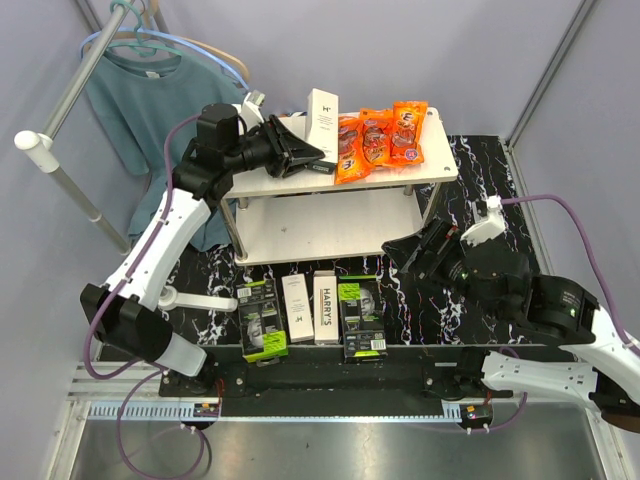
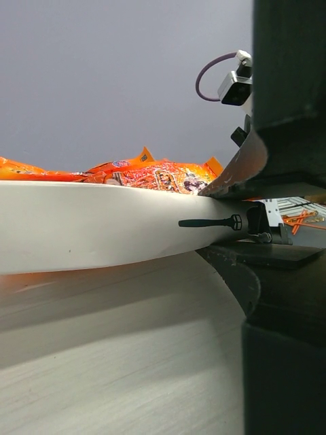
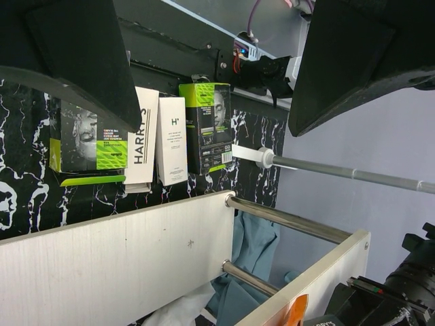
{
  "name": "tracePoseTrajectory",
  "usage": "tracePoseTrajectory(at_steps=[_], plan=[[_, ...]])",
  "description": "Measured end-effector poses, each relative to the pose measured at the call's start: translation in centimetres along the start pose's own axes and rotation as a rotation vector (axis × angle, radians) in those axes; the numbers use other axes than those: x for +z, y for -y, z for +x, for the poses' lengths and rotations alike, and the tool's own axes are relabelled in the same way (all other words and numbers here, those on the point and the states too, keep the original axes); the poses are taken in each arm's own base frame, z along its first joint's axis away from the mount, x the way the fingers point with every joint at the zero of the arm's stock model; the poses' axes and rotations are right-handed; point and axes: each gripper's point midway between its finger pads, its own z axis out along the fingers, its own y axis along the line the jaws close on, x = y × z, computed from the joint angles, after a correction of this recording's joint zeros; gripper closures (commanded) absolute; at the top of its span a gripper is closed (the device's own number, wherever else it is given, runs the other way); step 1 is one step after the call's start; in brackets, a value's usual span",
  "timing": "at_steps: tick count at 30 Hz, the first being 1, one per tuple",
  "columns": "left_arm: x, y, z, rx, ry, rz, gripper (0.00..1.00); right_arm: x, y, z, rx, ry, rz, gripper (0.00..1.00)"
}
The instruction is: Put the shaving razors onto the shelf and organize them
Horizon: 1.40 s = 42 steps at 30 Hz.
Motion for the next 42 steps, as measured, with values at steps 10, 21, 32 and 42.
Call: tracePoseTrajectory(at_steps=[10, 21, 32, 42], plan=[[-0.9, 0.0, 0.1, -0.016, 0.029, -0.034, 0.72, 0.0, 0.2, 0.1, -0.002, -0.002, 0.002, 0.0], [-1.7, -0.3, 0.9, -0.03, 0.017, -0.042, 0.45, 0.2, 0.5, 0.4, -0.007, -0.006, 0.009, 0.0], [-3.0, 1.6, 1.1, 0.037, 0.03, 0.013, 0.1, 0.0, 0.7, 0.4, -0.005, -0.004, 0.006, 0.0], [-3.5, 2.0, 1.9, 0.126, -0.005, 0.03, 0.05, 0.1, 0.9, 0.6, -0.005, -0.004, 0.006, 0.0]])
